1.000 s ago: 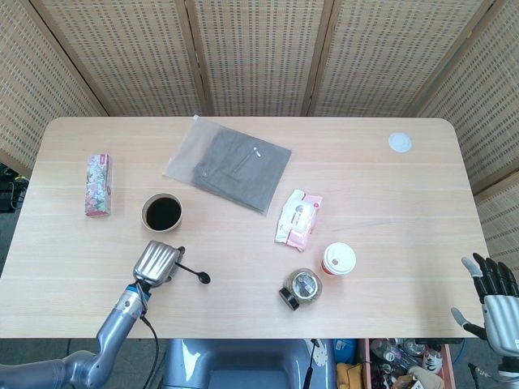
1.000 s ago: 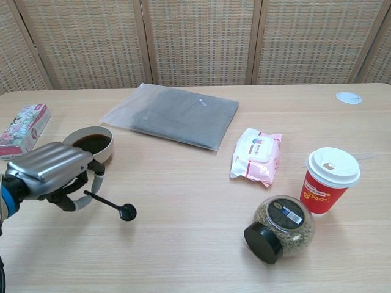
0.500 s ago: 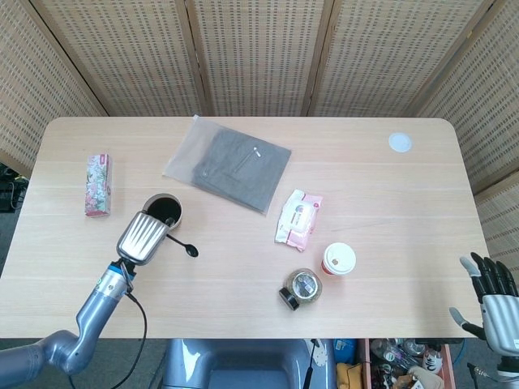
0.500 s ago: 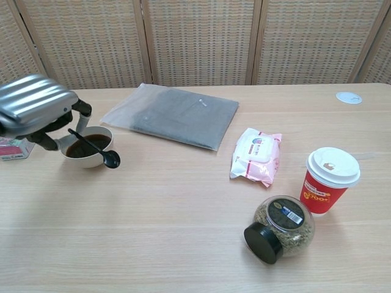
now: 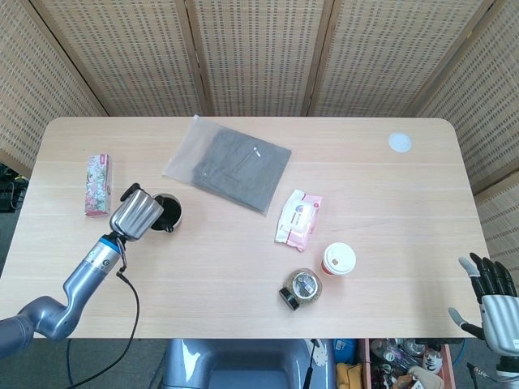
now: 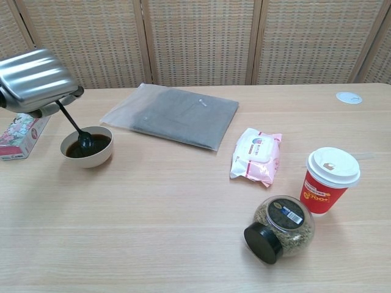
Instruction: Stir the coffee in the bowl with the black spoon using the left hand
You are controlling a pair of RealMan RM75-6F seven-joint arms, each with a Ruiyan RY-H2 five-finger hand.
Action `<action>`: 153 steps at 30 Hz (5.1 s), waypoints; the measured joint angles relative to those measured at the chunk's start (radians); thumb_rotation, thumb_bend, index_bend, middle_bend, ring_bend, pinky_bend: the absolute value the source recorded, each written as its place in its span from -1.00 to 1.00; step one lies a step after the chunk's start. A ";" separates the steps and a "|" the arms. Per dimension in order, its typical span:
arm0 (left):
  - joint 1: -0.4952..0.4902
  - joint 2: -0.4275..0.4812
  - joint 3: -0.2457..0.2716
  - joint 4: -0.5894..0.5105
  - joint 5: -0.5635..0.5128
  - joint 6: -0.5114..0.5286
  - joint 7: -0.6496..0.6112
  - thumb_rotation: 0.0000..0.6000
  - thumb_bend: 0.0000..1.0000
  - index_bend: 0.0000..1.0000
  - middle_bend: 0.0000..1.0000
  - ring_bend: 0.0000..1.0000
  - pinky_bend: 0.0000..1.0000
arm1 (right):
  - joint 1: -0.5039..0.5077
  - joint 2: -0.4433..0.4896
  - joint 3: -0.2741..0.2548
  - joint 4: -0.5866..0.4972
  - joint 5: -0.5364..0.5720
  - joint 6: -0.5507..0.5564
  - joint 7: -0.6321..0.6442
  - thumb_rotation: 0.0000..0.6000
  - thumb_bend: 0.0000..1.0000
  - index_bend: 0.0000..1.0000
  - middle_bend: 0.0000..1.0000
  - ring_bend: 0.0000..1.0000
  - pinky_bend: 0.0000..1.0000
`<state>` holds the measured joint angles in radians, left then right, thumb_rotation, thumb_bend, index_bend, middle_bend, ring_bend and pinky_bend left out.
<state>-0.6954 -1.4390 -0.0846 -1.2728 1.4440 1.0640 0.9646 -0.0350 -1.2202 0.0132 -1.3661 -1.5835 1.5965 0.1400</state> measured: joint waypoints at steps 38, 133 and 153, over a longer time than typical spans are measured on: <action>-0.081 -0.189 0.059 0.384 0.028 -0.114 -0.013 1.00 -0.20 0.29 0.79 0.57 0.41 | -0.002 -0.006 0.004 0.011 0.032 -0.024 0.002 1.00 -0.29 -0.75 -0.72 -1.00 -0.98; -0.079 -0.193 0.052 0.348 -0.017 -0.105 -0.125 1.00 -0.20 0.29 0.80 0.57 0.41 | -0.027 -0.003 0.003 0.016 0.036 -0.015 0.009 1.00 -0.29 -0.75 -0.71 -1.00 -0.98; -0.127 -0.276 0.003 0.474 -0.052 -0.135 -0.116 1.00 -0.20 0.29 0.79 0.57 0.41 | -0.033 0.003 0.005 0.012 0.046 -0.015 0.005 1.00 -0.29 -0.75 -0.71 -1.00 -0.98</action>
<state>-0.8220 -1.7151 -0.0816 -0.7989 1.3919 0.9286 0.8484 -0.0677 -1.2177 0.0181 -1.3541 -1.5375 1.5811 0.1453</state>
